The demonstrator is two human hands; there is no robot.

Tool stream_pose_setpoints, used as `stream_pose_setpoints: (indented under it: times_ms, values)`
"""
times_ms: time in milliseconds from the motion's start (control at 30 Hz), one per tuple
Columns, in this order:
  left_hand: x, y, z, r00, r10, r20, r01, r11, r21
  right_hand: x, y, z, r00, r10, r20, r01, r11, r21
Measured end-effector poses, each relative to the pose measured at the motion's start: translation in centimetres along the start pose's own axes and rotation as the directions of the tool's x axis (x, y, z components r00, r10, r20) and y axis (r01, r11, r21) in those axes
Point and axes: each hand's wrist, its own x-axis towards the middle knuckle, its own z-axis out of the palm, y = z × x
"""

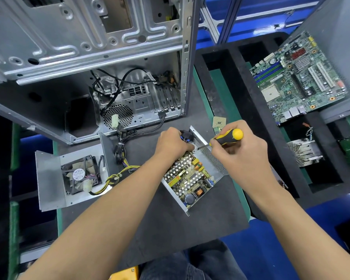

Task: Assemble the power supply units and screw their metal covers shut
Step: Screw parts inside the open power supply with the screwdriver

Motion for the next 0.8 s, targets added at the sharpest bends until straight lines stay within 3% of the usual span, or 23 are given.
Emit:
stream_pose_setpoints:
  times_ms: [400,800]
  values:
    - [-0.1,0.0,0.1,1.0,-0.007,-0.008,0.007,1.0,0.01,0.6,-0.1,1.2,0.994,-0.071,0.078,0.079,0.991,-0.103]
    - [-0.1,-0.1,0.2,1.0,0.0,-0.021,0.001,0.999,0.048,1.2,0.2,1.7,0.989,-0.041,0.14,0.062,0.987,-0.151]
